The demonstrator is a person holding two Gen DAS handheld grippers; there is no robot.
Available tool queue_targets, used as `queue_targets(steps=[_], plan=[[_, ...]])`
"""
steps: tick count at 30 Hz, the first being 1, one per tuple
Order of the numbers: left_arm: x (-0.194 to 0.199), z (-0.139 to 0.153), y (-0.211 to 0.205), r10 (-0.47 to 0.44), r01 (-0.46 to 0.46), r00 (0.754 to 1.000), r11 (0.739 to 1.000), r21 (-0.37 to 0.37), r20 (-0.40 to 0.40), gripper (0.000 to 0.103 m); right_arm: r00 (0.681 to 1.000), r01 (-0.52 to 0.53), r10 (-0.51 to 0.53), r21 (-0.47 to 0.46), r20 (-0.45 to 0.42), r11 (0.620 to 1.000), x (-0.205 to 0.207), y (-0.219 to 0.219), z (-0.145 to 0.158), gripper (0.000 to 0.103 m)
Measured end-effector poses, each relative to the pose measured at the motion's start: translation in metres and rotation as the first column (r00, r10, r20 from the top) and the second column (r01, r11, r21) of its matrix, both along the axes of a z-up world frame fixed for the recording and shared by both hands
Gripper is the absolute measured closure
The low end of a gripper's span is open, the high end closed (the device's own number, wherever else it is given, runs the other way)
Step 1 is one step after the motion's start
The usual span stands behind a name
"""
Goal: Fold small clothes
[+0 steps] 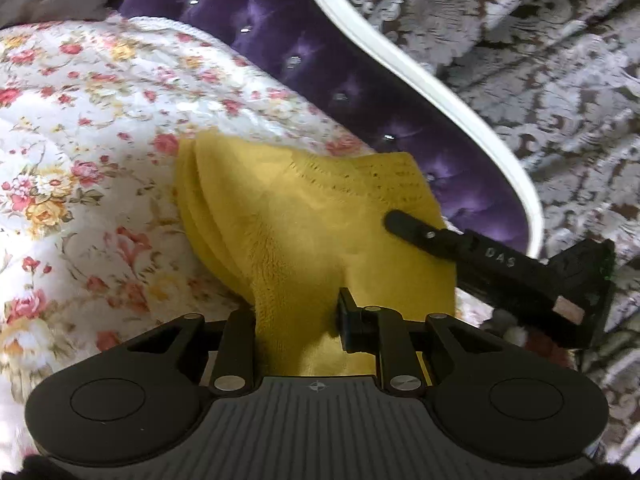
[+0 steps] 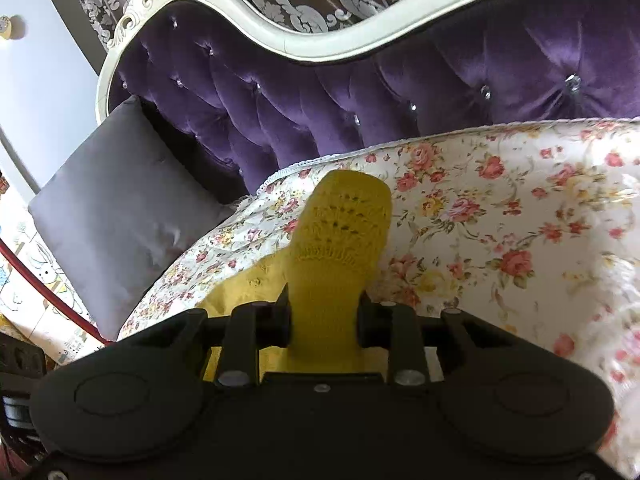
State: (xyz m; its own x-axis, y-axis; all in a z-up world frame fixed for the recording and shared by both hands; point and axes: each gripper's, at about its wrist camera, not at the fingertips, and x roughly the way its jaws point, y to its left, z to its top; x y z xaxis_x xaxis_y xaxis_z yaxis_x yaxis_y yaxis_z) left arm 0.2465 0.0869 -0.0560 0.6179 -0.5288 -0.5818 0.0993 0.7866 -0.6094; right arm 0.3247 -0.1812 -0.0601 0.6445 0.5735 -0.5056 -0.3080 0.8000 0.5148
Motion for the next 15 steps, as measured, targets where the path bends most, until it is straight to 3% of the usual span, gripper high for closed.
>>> queue_targets(steps=[7, 15], plan=[[-0.034, 0.015, -0.022, -0.106, 0.106, 0.994, 0.994, -0.005, -0.025, 0.082, 0.997, 0.057, -0.058, -0.033, -0.047, 0.998, -0.051, -0.018, 0.016, 0.064], [-0.094, 0.022, -0.04, -0.184, 0.18, 0.982, 0.981, -0.072, -0.053, 0.082, 0.986, 0.123, -0.127, -0.041, -0.108, 0.992, -0.119, -0.046, 0.018, 0.064]])
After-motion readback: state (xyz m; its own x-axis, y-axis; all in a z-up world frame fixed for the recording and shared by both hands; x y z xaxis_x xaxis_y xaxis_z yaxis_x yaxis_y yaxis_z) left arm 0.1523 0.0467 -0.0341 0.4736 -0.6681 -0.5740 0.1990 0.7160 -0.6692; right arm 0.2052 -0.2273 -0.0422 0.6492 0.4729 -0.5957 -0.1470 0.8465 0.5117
